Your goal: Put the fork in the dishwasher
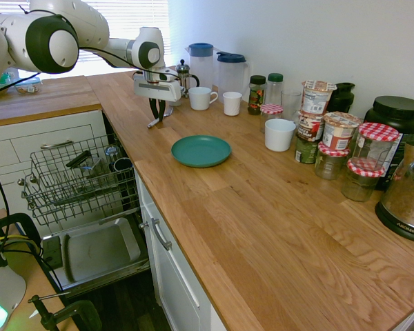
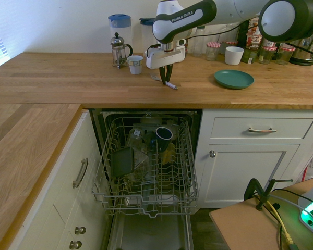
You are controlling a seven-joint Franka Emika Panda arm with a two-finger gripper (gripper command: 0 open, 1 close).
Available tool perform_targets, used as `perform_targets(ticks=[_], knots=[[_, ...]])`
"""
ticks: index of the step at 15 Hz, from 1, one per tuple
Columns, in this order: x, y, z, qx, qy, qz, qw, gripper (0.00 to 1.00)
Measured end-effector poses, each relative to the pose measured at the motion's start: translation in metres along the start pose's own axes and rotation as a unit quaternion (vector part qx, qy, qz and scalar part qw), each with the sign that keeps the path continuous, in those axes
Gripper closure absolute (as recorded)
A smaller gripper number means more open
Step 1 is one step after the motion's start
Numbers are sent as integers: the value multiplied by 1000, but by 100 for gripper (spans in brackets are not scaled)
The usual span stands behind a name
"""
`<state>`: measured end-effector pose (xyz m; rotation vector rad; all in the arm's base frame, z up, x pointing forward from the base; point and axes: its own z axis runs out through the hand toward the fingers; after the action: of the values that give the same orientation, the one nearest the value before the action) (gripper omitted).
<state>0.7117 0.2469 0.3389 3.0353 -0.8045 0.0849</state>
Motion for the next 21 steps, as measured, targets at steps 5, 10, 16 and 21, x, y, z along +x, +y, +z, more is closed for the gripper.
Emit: perform_targets(ticks=[5,10,16,21], knots=[[16,17,-6,27,14,64,997,100],[-4,45,-53,64,37,129,989,100],[-81,68,-83,90,42,210,973,100],[-150,98,-69,94,49,267,958,100]])
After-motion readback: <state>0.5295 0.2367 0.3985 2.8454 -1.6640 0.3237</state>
